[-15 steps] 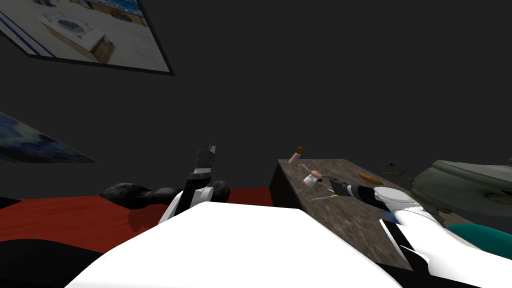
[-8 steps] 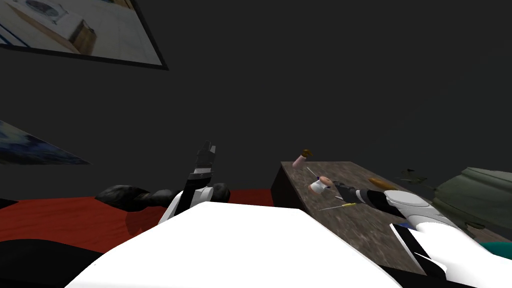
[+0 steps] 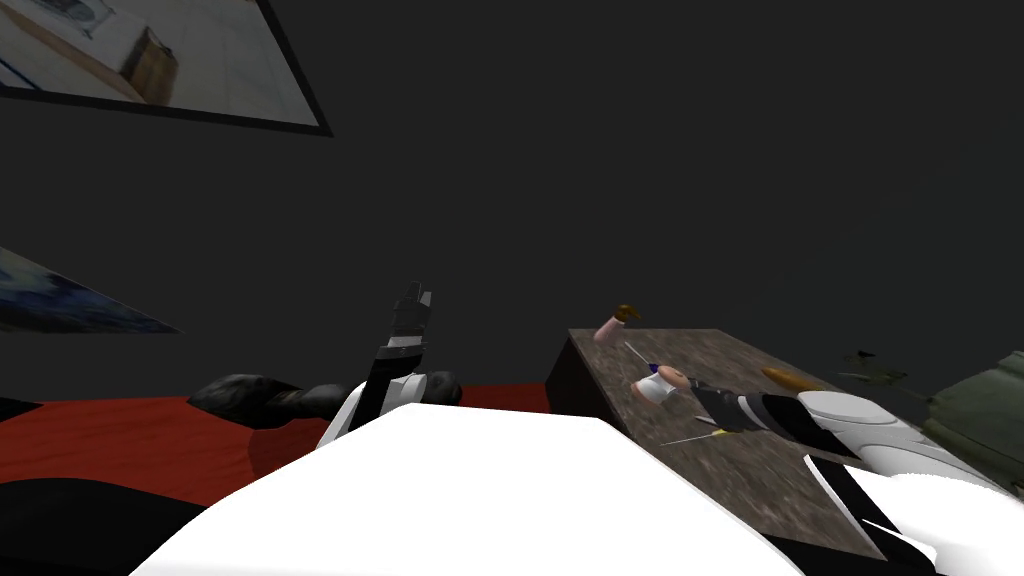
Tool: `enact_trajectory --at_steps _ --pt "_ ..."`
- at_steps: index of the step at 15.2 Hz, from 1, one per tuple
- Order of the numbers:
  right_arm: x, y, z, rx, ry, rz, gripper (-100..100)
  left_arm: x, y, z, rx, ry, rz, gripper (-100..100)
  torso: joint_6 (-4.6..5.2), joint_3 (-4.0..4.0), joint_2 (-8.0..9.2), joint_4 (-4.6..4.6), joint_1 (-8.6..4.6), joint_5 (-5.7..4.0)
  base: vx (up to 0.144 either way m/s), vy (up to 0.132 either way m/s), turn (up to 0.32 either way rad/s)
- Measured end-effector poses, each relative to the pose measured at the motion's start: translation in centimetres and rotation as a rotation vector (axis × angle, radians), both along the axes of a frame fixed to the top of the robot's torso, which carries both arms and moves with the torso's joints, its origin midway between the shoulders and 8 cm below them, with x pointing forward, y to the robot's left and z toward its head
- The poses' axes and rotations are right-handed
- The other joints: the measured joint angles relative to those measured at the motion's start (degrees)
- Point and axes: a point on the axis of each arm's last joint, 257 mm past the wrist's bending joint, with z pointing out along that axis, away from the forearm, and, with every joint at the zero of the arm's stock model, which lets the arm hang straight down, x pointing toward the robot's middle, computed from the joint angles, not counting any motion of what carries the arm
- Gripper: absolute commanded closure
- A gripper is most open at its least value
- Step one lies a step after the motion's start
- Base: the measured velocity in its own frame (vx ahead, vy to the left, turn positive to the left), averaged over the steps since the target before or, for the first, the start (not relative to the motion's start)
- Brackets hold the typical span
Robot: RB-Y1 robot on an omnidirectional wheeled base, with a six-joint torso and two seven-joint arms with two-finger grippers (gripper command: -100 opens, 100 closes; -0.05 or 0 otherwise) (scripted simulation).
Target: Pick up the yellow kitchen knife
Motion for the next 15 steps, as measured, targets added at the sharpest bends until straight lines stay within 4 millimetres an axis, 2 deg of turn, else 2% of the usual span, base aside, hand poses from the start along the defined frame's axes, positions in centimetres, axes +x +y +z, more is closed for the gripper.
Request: enact_trajectory --at_steps 2,4,7,12,14,15 --pt "-2.0 -0.2 -0.2 0.002 0.051 -0.003 -100 0.0 0.0 0.0 0.0 0.0 0.0 0 0.0 -0.01 -0.01 -0.01 0.03 0.01 0.091 0.063 0.007" --pt "-2.6 -0.3 -0.4 0.007 0.066 -0.005 -100 0.0 0.0 0.0 0.0 0.0 0.0 0 0.0 0.11 0.21 0.04 -0.13 -0.02 0.033 0.033 0.017" --pt "-6.0 -0.6 -0.7 0.006 0.155 -0.001 -100 0.0 0.0 0.0 0.0 0.0 0.0 0 0.04 0.13 0.22 0.05 -0.03 -0.02 0.084 0.074 0.017" --pt "-7.3 -0.8 -0.6 0.011 0.2 0.0 -100 0.0 0.0 0.0 0.0 0.0 0.0 0 0.02 0.21 0.38 0.08 -0.26 -0.06 0.034 0.025 0.003" --pt "-9.3 -0.9 -0.7 0.016 0.246 -0.011 -100 0.0 0.0 0.0 0.0 0.0 0.0 0 0.04 0.22 0.39 0.09 -0.23 -0.06 0.036 0.024 -0.007" --pt "-9.5 -0.9 -0.6 0.018 0.255 -0.01 -100 0.0 0.0 0.0 0.0 0.0 0.0 0 0.03 0.22 0.39 0.08 -0.22 -0.05 0.02 0.016 -0.004"
